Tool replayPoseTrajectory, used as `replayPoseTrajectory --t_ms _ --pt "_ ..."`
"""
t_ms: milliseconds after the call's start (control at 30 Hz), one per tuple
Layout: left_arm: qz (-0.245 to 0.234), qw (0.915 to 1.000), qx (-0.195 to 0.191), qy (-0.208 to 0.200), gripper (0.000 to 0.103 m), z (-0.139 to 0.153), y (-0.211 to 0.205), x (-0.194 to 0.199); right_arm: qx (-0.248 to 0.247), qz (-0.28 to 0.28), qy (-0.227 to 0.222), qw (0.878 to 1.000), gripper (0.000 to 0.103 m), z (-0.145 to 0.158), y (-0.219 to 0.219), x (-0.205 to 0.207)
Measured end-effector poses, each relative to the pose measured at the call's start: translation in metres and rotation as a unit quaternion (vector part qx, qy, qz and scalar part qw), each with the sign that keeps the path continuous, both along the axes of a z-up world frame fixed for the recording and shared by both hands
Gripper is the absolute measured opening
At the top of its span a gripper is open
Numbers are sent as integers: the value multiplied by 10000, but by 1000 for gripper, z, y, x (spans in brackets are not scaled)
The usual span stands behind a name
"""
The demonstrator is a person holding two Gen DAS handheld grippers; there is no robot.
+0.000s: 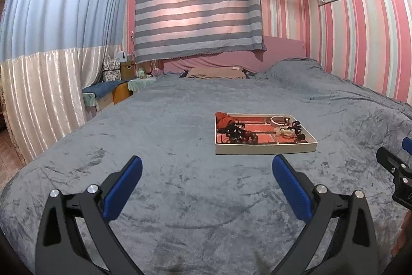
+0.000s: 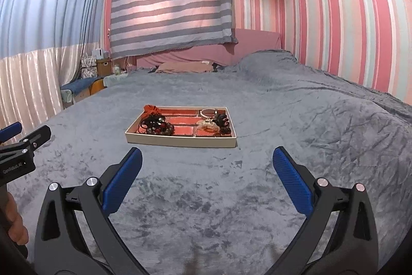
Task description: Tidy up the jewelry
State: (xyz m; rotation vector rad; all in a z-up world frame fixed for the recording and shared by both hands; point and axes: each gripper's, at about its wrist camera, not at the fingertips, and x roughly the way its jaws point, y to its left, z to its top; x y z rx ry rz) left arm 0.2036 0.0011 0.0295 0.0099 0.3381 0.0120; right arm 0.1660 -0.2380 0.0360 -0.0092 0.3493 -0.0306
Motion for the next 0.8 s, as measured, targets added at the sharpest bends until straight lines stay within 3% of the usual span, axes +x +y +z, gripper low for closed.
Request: replayPoseTrajectory --t_ms 800 --pt "-9 10000 -9 -50 99 -13 6 -13 35 -92 -62 9999 99 -17 -3 -12"
